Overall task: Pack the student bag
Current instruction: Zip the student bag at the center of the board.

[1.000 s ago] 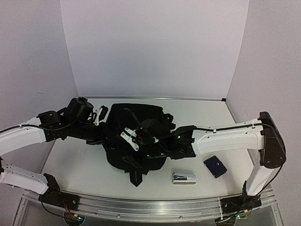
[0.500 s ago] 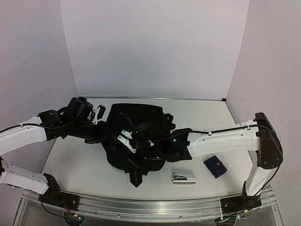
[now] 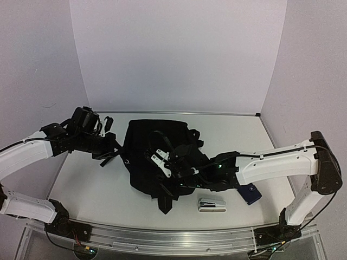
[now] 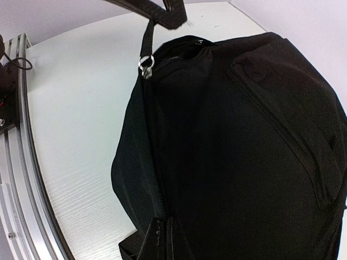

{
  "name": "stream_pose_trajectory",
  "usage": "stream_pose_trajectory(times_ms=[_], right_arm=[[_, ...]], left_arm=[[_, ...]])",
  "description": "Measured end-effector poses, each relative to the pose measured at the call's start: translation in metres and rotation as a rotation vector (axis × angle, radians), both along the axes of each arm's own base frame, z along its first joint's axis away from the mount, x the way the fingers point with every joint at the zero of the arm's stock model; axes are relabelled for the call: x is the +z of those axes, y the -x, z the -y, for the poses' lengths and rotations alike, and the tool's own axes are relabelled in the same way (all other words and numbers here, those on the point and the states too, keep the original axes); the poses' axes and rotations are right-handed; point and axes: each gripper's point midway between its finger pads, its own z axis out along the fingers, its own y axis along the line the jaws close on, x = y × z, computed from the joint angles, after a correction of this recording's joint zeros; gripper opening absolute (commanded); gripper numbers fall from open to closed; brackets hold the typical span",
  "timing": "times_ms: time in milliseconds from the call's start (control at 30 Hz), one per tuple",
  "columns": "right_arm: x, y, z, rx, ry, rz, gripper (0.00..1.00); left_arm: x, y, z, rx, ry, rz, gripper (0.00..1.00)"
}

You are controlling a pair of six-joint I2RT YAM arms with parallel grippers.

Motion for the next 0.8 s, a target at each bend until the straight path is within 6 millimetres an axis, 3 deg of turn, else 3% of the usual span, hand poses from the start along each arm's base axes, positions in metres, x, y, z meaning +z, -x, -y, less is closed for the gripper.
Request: stream_pose_trajectory(times_ms=[367, 600, 633, 700, 800], right_arm=[[0.012, 0.000, 0.010, -0.045, -0.049, -0.018, 0.00], [0.019, 0.000, 0.011, -0.065, -0.084, -0.033, 0.01], [0.019, 0.000, 0.011, -0.070, -0.087, -0.037, 0.07], [0.017, 0.000, 0.012, -0.079, -0.087, -0.051, 0.28], [0.014, 0.002, 0.016, -0.098, -0.070, -0.084, 0.45]], left_arm=[[0.003, -0.019, -0.024, 0.033, 0.021, 0.005, 0.00], [0.001, -0.036, -0.026, -0.002, 0.073, 0.006, 0.00], [0.001, -0.038, -0.025, -0.009, 0.081, 0.009, 0.00], [0.002, -0.042, -0.021, -0.032, 0.105, 0.013, 0.00], [0.007, -0.046, -0.014, -0.080, 0.153, 0.034, 0.00]])
